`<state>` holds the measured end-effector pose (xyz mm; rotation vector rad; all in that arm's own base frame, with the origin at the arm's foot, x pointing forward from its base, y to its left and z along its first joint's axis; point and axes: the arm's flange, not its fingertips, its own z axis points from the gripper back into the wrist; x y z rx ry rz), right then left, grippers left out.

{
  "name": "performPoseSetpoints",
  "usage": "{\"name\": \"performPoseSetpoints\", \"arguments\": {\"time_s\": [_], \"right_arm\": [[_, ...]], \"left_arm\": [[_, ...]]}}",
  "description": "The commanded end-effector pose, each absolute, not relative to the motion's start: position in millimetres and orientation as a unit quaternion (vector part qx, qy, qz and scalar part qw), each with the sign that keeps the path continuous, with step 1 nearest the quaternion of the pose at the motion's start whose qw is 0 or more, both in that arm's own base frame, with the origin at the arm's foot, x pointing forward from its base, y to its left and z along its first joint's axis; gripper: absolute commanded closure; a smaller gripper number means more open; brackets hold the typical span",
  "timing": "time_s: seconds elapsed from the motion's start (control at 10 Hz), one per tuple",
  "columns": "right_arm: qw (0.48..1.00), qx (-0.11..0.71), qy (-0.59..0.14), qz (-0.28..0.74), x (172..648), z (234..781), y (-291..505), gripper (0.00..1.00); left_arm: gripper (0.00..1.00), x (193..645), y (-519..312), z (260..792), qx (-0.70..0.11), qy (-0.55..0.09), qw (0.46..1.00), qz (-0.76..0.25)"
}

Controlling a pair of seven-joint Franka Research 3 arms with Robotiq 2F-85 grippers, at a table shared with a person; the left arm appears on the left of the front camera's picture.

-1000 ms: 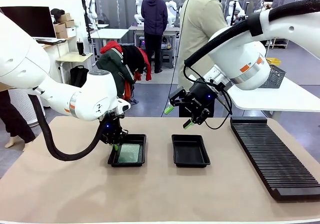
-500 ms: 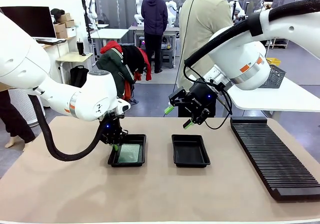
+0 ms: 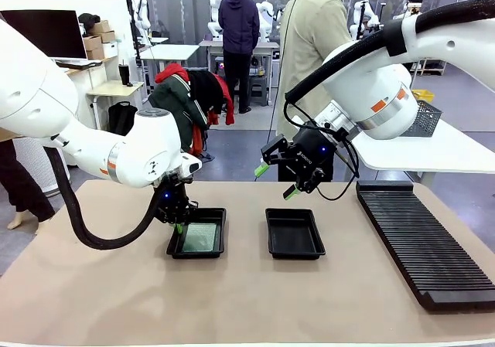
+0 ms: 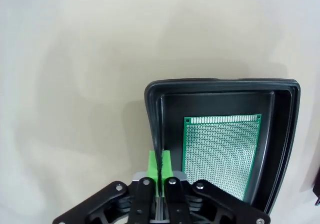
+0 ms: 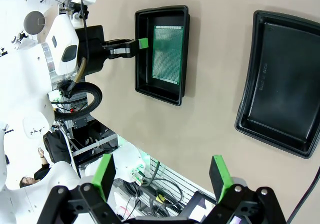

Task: Inspect and transfer BCBs to ESD trays.
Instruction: Pick up the ESD tray and place it on the left side of the table.

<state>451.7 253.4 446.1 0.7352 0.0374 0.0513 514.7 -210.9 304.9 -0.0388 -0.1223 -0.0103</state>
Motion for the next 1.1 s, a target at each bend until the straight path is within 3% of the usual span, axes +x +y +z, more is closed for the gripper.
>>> {"name": "performPoseSetpoints", "arguments": {"time_s": [0.0, 1.0], "right_arm": [[0.934, 0.355, 0.018, 0.021, 453.3, 445.5, 254.9, 0.00], [0.934, 0.355, 0.018, 0.021, 453.3, 445.5, 254.9, 0.00]], "left_arm": [[1.00, 514.5, -211.2, 305.3, -0.019, -0.062, 0.998, -0.005], [0.97, 512.5, -125.8, 328.6, -0.178, -0.050, 0.982, -0.038]]}}
